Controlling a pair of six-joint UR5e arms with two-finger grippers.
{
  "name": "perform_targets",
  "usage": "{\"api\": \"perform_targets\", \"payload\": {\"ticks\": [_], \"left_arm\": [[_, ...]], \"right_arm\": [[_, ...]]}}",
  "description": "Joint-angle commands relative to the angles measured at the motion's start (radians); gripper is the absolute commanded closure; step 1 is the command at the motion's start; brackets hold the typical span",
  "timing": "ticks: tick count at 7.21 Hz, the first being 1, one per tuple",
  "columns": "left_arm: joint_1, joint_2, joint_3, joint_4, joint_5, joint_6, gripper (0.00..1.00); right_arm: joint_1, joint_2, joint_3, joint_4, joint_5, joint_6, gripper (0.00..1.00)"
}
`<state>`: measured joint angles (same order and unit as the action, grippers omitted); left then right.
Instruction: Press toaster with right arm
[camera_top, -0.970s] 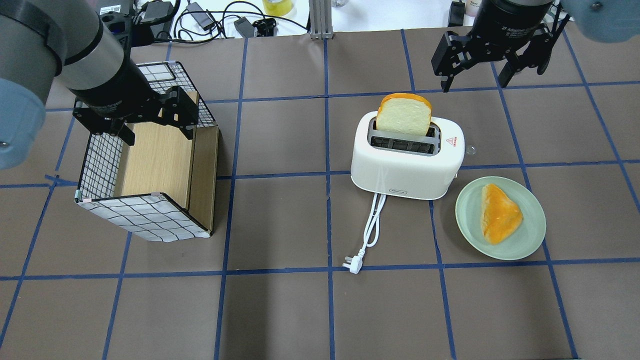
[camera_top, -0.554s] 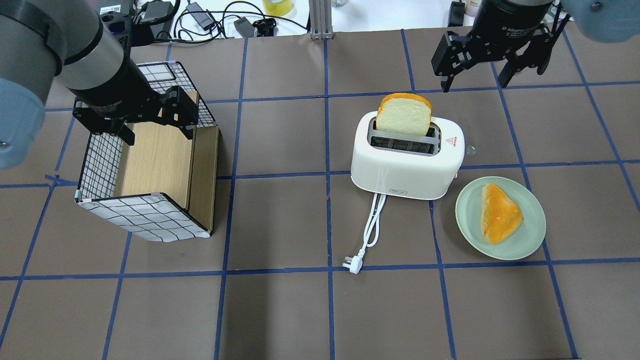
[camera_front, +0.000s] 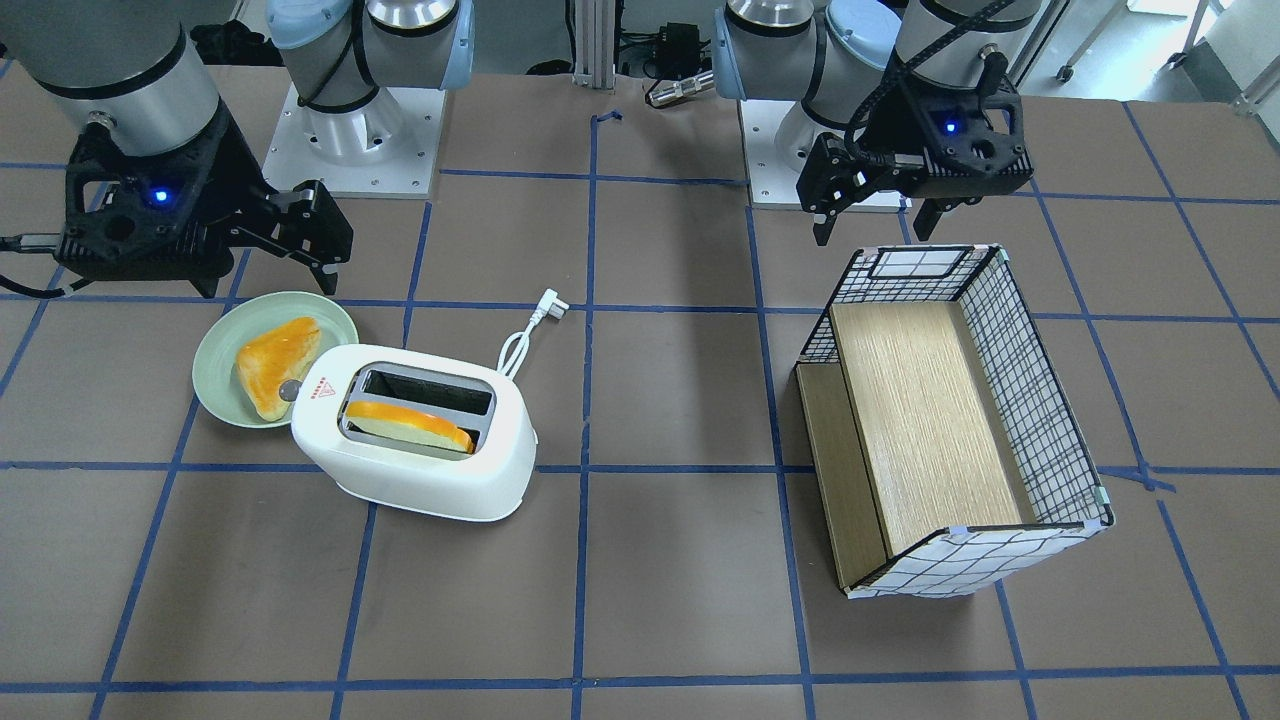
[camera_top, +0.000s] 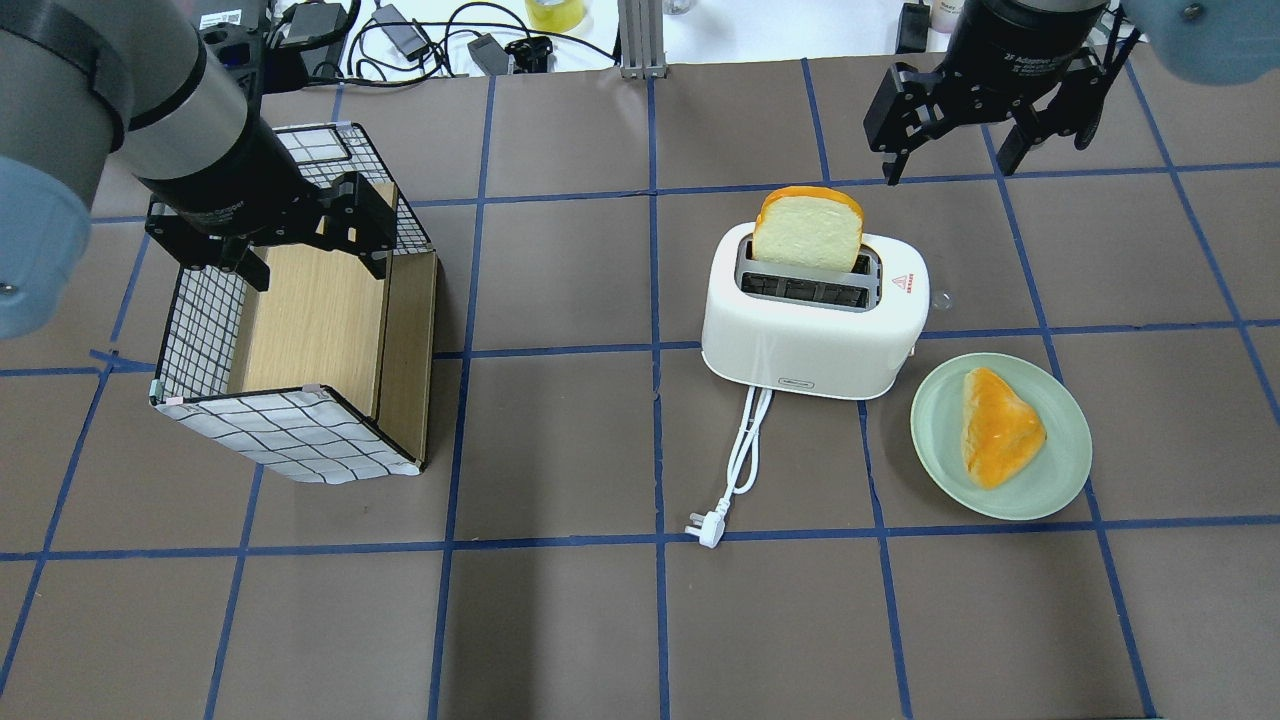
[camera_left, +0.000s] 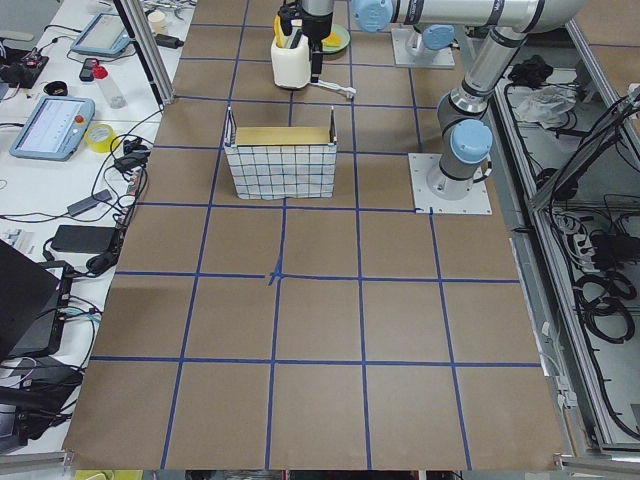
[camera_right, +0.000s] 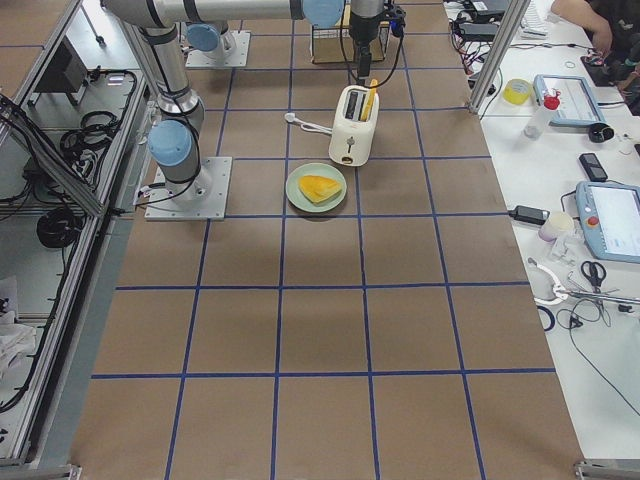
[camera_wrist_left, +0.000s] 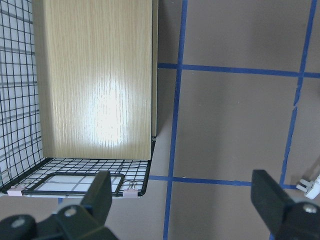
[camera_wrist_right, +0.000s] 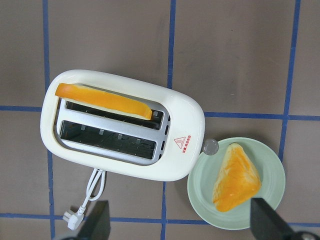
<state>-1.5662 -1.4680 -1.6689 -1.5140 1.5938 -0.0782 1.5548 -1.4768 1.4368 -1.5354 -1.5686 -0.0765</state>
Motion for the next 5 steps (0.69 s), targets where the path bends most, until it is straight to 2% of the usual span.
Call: {"api": "perform_targets", "payload": {"ticks": [1,2,3,4,5], "left_arm": [[0.000,0.000,0.001,0.000,0.000,0.000,0.00],[0.000,0.000,0.000,0.000,0.000,0.000,0.00],[0.000,0.000,0.001,0.000,0.000,0.000,0.00],[0.000,0.000,0.001,0.000,0.000,0.000,0.00],[0.000,0.000,0.001,0.000,0.000,0.000,0.00]], "right_arm": [[-0.085,0.001,0.001,-0.009,0.002,-0.156,0.30],[-0.154,0.003,0.008,-0.006,0.022,-0.219,0.56],[-0.189,0.010,0.011,-0.009,0.054,-0.264,0.76],[-0.199,0.023,0.029,-0.017,0.108,-0.281,0.92],[-0.208,0.039,0.057,-0.025,0.195,-0.279,1.00]]}}
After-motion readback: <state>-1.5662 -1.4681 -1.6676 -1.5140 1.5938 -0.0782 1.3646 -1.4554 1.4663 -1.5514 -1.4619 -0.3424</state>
